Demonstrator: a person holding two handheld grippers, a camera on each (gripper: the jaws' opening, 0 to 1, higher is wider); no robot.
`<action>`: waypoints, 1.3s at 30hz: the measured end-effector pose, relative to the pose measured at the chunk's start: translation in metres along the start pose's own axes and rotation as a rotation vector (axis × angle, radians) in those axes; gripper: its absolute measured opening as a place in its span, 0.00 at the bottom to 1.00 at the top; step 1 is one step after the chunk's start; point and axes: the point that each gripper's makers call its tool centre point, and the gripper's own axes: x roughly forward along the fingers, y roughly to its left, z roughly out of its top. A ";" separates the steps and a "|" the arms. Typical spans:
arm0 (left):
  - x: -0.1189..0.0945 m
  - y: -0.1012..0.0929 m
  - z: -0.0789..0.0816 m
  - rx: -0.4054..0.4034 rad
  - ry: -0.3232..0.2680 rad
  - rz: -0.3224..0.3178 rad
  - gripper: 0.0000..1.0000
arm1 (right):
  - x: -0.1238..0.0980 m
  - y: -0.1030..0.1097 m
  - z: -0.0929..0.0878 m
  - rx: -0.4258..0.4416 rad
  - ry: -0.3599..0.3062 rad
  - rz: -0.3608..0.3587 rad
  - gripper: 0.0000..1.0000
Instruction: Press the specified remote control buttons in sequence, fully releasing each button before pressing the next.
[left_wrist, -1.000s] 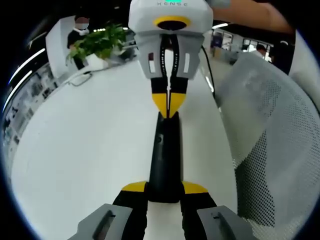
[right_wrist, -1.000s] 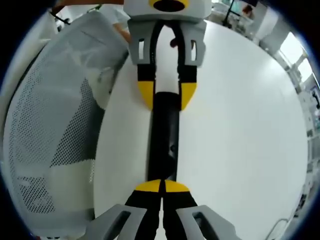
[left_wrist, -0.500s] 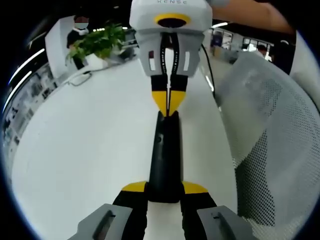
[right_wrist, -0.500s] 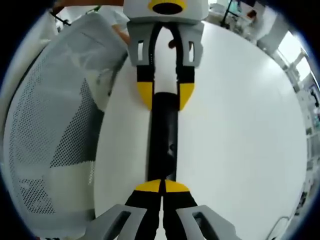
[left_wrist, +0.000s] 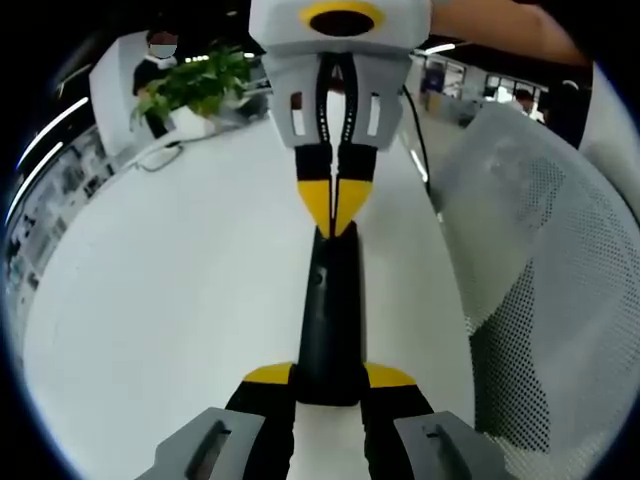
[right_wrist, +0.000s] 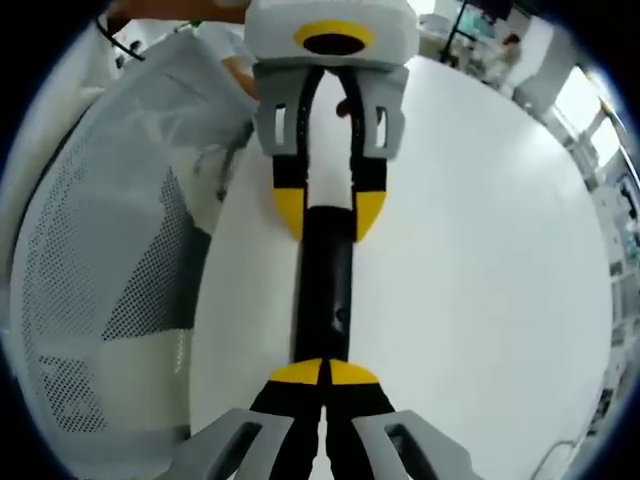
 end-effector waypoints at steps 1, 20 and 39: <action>0.000 0.000 0.000 -0.001 -0.001 0.001 0.24 | 0.000 0.000 0.000 -0.002 0.002 0.001 0.00; 0.000 -0.001 0.000 -0.006 -0.006 0.002 0.24 | 0.010 0.003 0.006 -0.018 0.005 0.016 0.00; -0.001 -0.002 0.001 -0.011 -0.010 0.005 0.24 | 0.011 0.001 0.005 -0.015 0.018 0.019 0.00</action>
